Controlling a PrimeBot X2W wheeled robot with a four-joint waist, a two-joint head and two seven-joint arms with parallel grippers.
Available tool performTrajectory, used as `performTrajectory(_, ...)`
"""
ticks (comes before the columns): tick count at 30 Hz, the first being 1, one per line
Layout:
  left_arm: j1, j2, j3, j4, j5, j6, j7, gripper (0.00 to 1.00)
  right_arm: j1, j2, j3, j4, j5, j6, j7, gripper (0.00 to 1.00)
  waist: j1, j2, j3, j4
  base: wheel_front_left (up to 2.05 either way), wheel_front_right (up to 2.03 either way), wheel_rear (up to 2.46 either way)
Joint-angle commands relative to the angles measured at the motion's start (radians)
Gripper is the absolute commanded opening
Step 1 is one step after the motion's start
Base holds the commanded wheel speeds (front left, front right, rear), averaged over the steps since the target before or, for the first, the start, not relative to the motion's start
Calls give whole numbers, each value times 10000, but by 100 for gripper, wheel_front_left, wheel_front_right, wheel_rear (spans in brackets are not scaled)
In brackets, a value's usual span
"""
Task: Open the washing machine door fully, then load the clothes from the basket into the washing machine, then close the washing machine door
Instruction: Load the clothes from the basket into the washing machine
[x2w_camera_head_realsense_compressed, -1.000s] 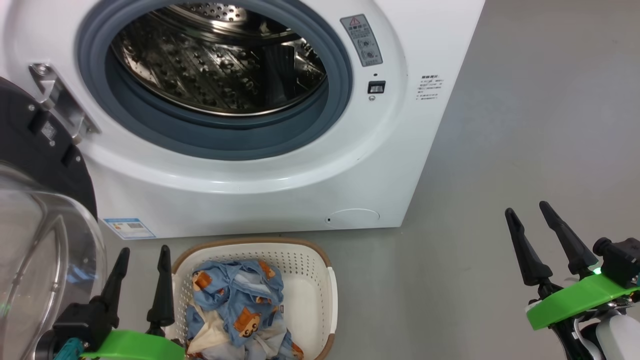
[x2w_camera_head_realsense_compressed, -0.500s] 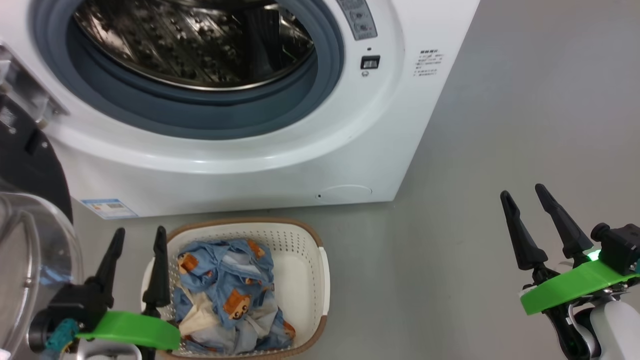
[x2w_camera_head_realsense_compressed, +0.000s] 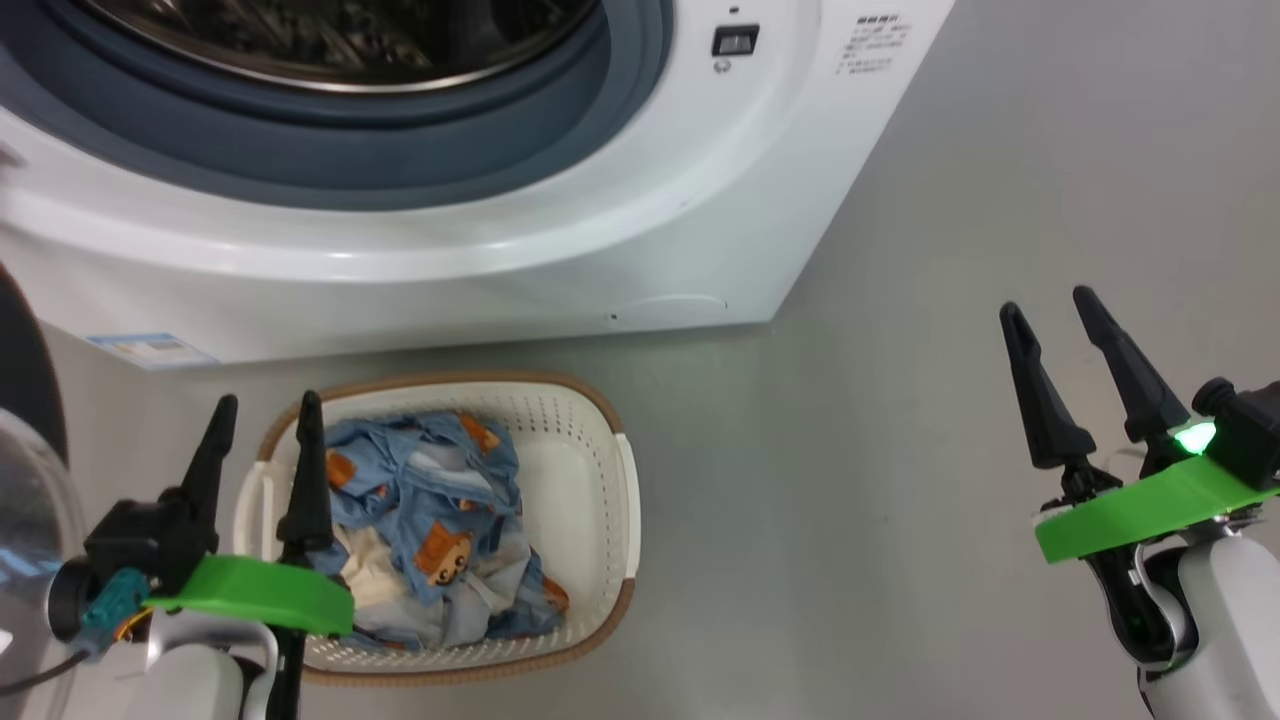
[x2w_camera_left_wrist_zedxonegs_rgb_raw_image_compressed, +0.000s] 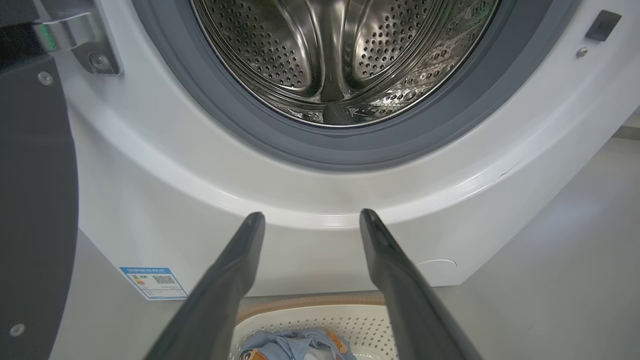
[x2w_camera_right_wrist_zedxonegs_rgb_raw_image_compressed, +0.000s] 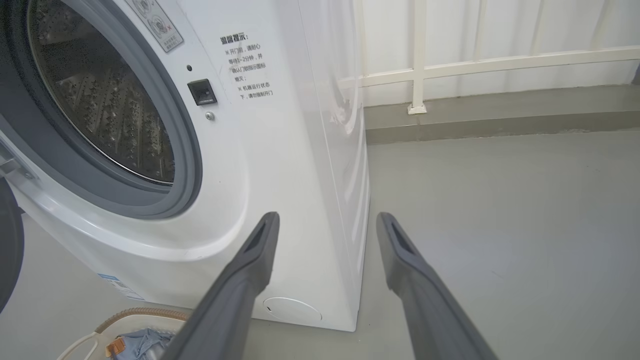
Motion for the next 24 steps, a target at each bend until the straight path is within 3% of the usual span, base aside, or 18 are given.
performTrajectory(1, -362, 144, 280, -49, -28, 83, -22, 100, -139, 0, 173, -274, -122, 16, -118, 100, 0, 0, 548, -160, 0, 0, 0)
performTrajectory(24, -3512, 331, -98, 5124, 13, -565, -124, 100, -1307, 455, 206, -584, -124, 16, -118, 100, 0, 0, 3109, -921, 0, 0, 0)
